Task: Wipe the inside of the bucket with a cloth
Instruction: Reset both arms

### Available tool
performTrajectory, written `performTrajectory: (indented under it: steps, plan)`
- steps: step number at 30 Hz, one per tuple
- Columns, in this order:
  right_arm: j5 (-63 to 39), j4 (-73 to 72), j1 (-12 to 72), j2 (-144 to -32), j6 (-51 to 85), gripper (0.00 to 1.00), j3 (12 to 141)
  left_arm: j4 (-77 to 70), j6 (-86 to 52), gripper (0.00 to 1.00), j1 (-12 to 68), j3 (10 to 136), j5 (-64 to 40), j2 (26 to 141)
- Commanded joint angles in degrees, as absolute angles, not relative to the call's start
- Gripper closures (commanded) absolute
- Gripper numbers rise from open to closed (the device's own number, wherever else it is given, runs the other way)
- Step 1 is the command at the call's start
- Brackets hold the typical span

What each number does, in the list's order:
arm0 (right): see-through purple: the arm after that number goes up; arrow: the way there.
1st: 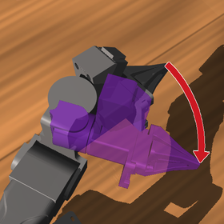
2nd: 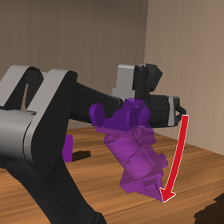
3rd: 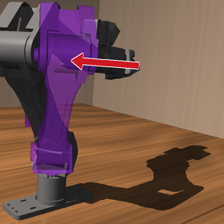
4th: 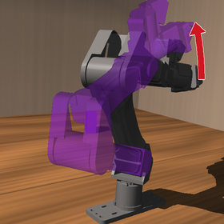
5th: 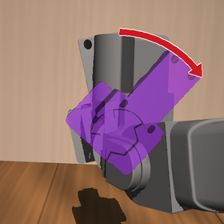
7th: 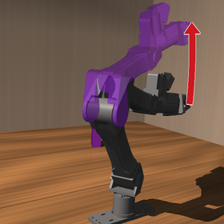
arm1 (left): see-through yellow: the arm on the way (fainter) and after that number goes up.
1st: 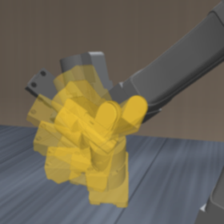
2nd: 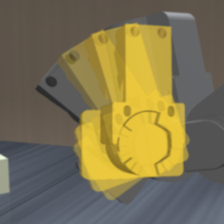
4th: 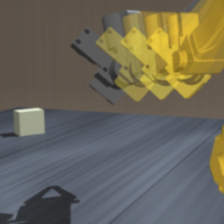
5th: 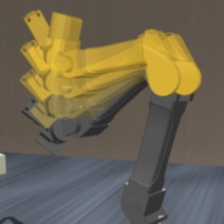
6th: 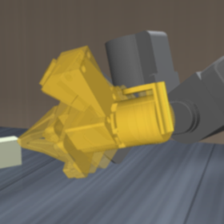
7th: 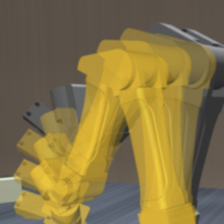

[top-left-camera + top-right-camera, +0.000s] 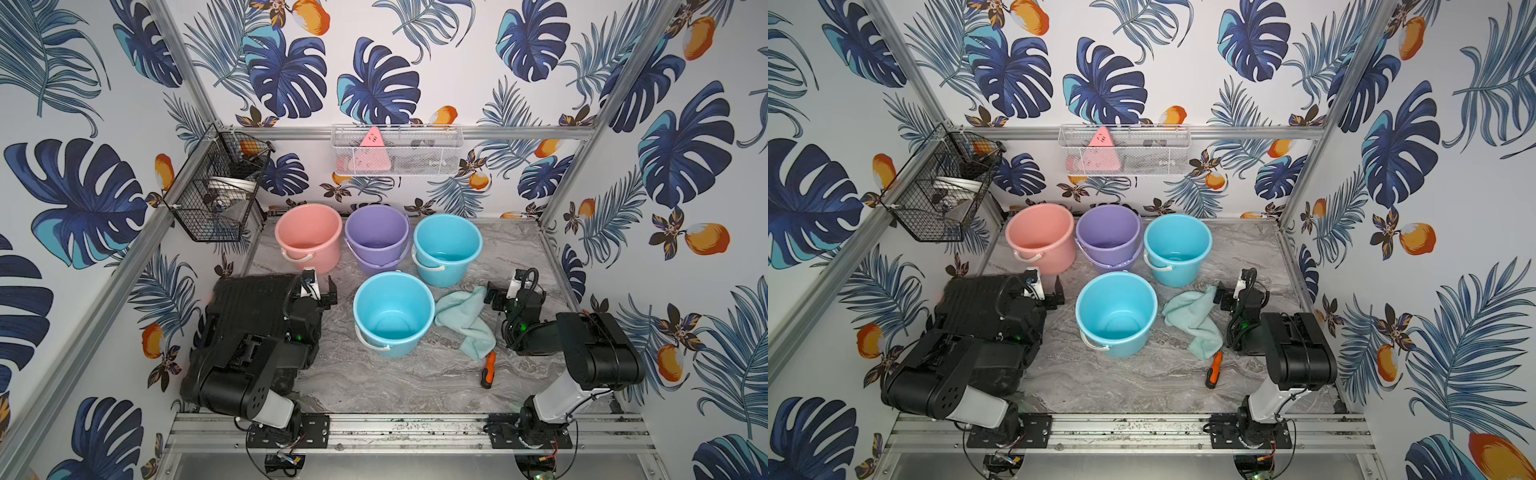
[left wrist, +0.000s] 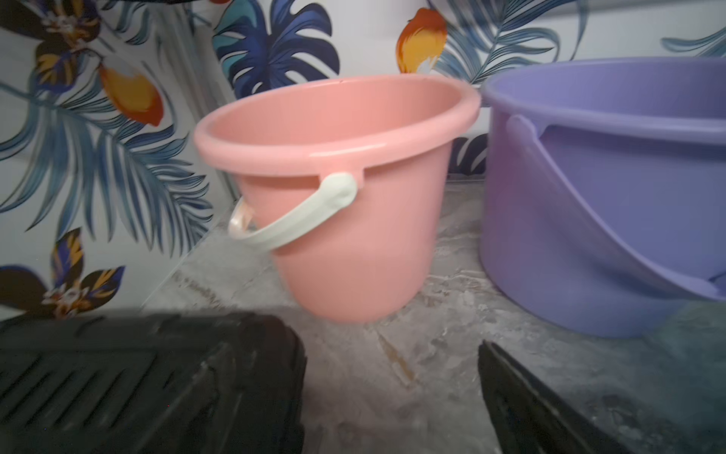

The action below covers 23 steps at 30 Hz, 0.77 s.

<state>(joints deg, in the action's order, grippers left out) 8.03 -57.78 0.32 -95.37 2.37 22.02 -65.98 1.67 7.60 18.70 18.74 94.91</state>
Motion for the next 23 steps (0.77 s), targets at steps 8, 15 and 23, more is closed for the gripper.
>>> performTrajectory:
  steps: [8, 15, 23]
  plan:
    - [10.7, -57.7, 0.4, -95.4, 3.7, 0.0, 22.2, -61.5, 1.6, 0.01, 6.3, 19.8, 14.3, 94.8]
    - [10.8, -57.4, 0.4, -95.4, 3.8, 0.0, 22.3, -61.0, 1.7, 0.01, 6.2, 20.4, 13.2, 95.1]
    - [10.7, -57.3, 0.4, -95.3, 3.9, 0.0, 22.3, -60.5, 1.4, 0.01, 6.0, 20.5, 12.6, 94.8]
